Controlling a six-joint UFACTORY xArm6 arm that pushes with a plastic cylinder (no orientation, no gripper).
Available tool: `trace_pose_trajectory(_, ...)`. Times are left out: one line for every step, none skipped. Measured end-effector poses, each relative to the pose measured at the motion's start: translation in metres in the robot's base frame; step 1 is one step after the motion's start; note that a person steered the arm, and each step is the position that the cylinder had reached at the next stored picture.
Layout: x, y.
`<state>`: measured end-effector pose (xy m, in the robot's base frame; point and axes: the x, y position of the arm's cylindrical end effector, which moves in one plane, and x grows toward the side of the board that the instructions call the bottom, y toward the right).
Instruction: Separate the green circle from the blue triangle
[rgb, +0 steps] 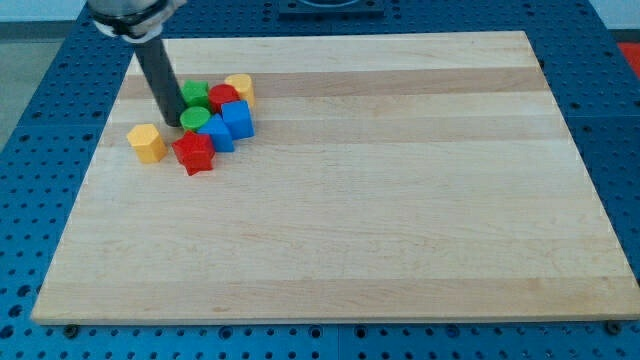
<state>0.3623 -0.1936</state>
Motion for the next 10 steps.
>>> trace_pose_trajectory(0.007,0.031)
trace_pose_trajectory(0.013,0.029)
trace_pose_trajectory(0.016,0.013)
trace_pose_trajectory(0.021,0.018)
trace_pose_trajectory(0.028,0.049)
trace_pose_trajectory(0.041,0.082)
trace_pose_trajectory(0.055,0.114)
trace_pose_trajectory(0.057,0.155)
trace_pose_trajectory(0.038,0.202)
trace_pose_trajectory(0.029,0.241)
